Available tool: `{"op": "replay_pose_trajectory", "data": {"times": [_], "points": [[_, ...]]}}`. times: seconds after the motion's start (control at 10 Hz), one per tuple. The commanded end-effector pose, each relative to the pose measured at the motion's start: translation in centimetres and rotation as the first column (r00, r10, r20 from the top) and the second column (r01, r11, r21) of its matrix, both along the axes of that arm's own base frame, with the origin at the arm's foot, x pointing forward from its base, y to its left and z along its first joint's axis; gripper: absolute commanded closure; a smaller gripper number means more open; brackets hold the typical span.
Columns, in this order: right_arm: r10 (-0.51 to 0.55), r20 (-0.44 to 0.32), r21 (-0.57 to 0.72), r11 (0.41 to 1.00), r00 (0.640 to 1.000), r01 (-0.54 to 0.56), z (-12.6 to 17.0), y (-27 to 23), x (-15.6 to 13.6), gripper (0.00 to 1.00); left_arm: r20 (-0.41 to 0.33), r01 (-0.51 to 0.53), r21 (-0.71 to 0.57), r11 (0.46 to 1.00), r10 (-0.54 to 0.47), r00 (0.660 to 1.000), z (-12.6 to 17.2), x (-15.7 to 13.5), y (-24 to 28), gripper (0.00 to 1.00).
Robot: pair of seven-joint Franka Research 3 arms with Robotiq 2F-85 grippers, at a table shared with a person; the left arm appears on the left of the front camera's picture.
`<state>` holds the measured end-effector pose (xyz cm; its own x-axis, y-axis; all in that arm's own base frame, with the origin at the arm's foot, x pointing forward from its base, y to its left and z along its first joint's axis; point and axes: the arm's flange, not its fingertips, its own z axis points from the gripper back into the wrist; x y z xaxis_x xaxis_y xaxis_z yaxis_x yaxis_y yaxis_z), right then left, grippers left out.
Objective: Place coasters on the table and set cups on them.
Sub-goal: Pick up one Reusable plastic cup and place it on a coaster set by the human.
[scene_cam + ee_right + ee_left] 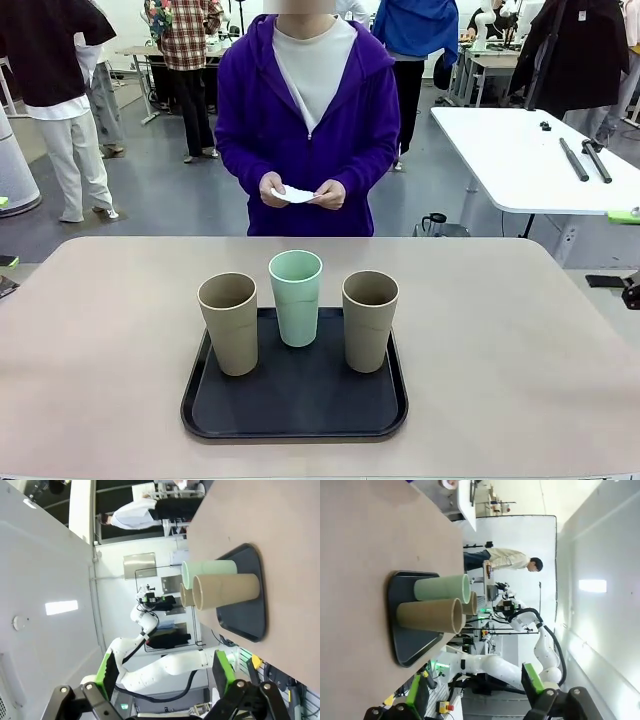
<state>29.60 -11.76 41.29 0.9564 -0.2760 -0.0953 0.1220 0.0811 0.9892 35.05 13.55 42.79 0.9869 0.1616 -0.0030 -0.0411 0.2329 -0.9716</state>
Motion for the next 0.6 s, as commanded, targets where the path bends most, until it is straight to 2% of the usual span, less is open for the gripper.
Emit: {"op": "replay_pose_trajectory", "data": {"times": [0.0, 0.3, 0.4, 0.5], "points": [[0.021, -0.006, -0.037, 0.999, 1.0, -0.021, -3.4, 4.6, -4.9, 0.0, -0.057, -0.021, 0.051, 0.998, 0.023, 0.998, -0.4, 0.3, 0.8, 0.0], [0.055, 0.02, -0.059, 0.997, 0.998, -0.054, -4.2, 5.2, -5.0, 0.0, -0.073, -0.022, 0.102, 0.995, 0.029, 0.997, -1.1, 0.7, 1.4, 0.0], [0.078, 0.044, -0.046, 0.996, 0.996, -0.076, -3.6, 5.6, -5.0, 0.0, -0.045, -0.026, 0.045, 0.999, 0.028, 0.999, -1.5, 0.2, 1.0, 0.0], [0.052, -0.015, -0.04, 0.998, 0.999, -0.052, -2.1, 0.3, 0.1, 0.0, -0.045, -0.026, 0.045, 0.999, 0.028, 0.999, -1.5, 0.2, 1.0, 0.0]]}}
